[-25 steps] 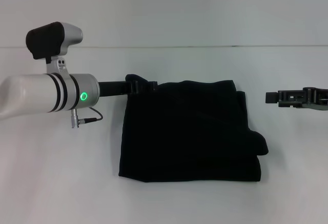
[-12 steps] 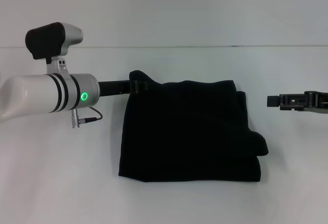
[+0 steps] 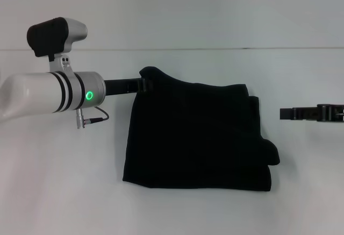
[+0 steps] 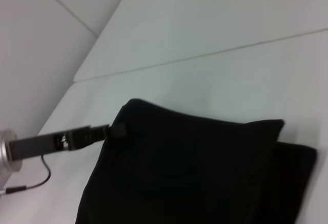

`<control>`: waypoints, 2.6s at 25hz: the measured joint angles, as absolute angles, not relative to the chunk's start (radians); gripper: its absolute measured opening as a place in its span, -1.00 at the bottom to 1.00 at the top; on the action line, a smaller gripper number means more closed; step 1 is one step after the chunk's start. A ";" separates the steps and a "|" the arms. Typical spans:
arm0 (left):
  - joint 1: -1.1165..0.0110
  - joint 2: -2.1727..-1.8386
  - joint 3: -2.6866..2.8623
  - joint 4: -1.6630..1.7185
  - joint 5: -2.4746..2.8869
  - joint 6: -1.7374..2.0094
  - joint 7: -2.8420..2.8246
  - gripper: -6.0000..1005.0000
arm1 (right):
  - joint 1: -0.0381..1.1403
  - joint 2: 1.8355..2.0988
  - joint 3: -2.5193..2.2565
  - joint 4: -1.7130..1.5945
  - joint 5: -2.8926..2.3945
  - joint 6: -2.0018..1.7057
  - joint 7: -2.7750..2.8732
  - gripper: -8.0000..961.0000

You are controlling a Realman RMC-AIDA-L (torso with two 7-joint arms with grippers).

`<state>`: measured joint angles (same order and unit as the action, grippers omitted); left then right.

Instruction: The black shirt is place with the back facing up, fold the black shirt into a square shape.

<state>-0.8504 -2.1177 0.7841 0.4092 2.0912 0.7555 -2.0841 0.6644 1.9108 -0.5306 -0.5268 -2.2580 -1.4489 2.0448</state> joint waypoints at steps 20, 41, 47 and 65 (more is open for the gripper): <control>-0.857 -2.118 0.785 0.418 2.093 0.750 -2.086 -0.89 | 0.804 2.047 -0.740 -0.386 -2.260 -1.182 1.795 -0.80; -0.847 -2.111 0.778 0.419 2.099 0.745 -2.089 -0.88 | 0.716 1.996 -0.777 -0.530 -2.262 -1.308 1.888 -0.94; -0.848 -2.112 0.782 0.419 2.099 0.745 -2.089 -0.88 | 0.720 2.001 -0.744 -0.557 -2.261 -1.417 1.880 -0.94; -0.848 -2.113 0.782 0.419 2.098 0.732 -2.085 -0.88 | 0.709 1.991 -0.818 -0.543 -2.350 -1.403 1.927 -0.91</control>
<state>-0.8484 -2.1125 0.7825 0.4187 2.0978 0.7317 -2.0847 0.7094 1.9909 -0.8179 -0.5429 -2.3497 -1.4027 1.9275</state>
